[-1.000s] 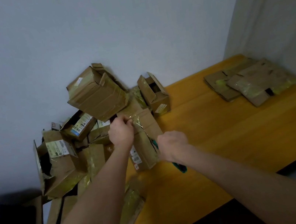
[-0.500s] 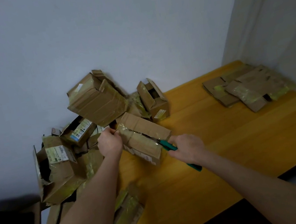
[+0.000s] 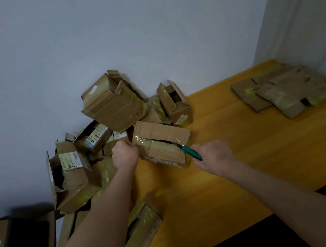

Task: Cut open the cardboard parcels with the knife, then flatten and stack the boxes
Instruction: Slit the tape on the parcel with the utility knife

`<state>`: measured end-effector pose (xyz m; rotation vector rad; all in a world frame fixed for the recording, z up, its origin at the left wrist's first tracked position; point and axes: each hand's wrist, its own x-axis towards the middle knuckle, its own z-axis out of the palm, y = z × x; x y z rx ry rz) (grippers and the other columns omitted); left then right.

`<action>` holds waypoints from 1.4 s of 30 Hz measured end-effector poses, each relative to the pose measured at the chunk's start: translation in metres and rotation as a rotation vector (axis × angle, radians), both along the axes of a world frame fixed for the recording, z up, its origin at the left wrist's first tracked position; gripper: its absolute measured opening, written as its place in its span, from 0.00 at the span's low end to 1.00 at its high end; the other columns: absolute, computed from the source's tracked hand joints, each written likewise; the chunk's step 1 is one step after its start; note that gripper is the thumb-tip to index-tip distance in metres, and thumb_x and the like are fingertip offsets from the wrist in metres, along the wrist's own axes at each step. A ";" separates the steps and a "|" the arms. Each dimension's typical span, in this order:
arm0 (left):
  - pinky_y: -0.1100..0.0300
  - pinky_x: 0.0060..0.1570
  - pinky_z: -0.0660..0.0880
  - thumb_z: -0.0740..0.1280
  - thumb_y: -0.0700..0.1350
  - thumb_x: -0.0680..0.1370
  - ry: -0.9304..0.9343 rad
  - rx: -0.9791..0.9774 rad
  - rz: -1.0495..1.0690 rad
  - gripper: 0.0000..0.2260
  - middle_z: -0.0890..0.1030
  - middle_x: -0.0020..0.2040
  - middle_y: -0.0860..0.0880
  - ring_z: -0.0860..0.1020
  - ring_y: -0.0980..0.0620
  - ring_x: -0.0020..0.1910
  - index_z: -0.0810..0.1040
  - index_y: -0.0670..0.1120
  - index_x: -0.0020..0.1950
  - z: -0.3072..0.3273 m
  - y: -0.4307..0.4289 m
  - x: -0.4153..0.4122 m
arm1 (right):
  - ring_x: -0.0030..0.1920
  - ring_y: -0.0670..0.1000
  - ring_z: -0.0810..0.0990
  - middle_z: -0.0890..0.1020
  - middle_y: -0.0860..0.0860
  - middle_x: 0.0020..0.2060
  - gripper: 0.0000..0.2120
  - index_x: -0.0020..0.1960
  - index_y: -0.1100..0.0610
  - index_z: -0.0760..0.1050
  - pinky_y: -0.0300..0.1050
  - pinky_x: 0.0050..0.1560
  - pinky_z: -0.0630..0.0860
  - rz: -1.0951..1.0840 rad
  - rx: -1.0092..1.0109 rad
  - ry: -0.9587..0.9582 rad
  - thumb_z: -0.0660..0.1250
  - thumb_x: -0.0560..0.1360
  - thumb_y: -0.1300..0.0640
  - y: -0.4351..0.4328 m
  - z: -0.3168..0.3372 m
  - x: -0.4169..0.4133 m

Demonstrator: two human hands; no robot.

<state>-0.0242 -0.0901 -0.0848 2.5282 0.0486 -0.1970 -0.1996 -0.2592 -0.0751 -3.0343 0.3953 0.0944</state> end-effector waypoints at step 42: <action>0.50 0.63 0.68 0.72 0.60 0.70 -0.056 0.552 -0.963 0.14 0.70 0.58 0.49 0.67 0.49 0.62 0.80 0.53 0.50 0.000 -0.049 0.018 | 0.50 0.55 0.76 0.76 0.55 0.52 0.18 0.69 0.56 0.67 0.53 0.54 0.74 -0.838 1.446 -0.342 0.55 0.81 0.64 -0.014 -0.031 0.088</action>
